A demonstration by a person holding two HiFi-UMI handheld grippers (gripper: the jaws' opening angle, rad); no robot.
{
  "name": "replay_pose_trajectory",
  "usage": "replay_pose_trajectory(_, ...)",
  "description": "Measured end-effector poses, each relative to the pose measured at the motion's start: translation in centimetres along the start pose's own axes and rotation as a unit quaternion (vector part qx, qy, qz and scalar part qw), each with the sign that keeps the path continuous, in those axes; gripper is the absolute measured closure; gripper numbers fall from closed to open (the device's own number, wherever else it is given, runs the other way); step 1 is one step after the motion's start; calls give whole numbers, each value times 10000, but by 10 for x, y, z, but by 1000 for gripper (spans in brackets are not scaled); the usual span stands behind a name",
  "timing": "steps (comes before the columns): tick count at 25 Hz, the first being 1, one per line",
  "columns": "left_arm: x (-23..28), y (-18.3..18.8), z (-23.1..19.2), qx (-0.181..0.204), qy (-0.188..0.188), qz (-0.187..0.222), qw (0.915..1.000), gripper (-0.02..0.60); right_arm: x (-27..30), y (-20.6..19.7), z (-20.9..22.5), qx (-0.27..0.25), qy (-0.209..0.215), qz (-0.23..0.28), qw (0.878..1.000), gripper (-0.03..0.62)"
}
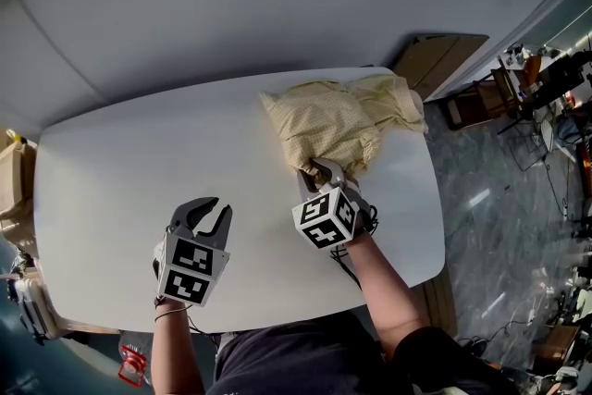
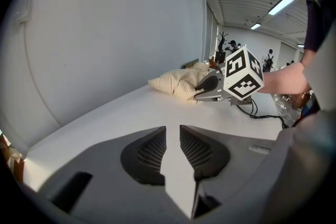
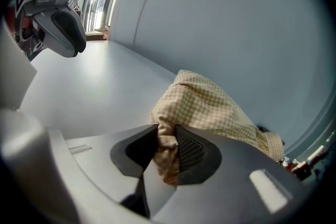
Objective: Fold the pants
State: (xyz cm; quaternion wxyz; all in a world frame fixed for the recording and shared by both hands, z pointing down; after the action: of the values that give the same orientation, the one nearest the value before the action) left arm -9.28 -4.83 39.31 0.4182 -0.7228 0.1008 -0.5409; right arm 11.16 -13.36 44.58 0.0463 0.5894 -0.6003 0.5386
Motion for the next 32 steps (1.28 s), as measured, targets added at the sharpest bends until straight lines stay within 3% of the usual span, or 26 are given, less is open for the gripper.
replay_pose_trajectory(4,2,2,5,51,-22,12,10000,494,-4,1,5,299,123,21,9995,543)
replay_pose_trajectory(15,8,13,17,120,-83,131,9998,494,-18,9,-5,832,794,205,9932,551)
replay_pose_trajectory(19,8,16,21,156,-96,159,9997,494,-25,10,2,1267,1018,424,9858,553)
replay_pose_trajectory(24,10,28,28,83,-198,326,9992,495,-47,16,29,1844,1105,847,9729,553)
replay_pose_trajectory(32,51,64,70,338,-482,391,9975,500,-80,12,93,2170,941,1546,9593,553)
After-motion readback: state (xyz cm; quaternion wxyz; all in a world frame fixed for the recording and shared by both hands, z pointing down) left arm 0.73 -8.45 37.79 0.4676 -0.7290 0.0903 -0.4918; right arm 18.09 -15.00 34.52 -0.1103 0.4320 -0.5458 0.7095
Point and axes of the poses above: the fingertips, and each gripper's own axes: x forward along the fingers, z to its right, y out of its top, the point moved 8 cm from there along -x, backward along the fingers, and after that the axes turned 7 degrees about -x, right-handed, at the moved point
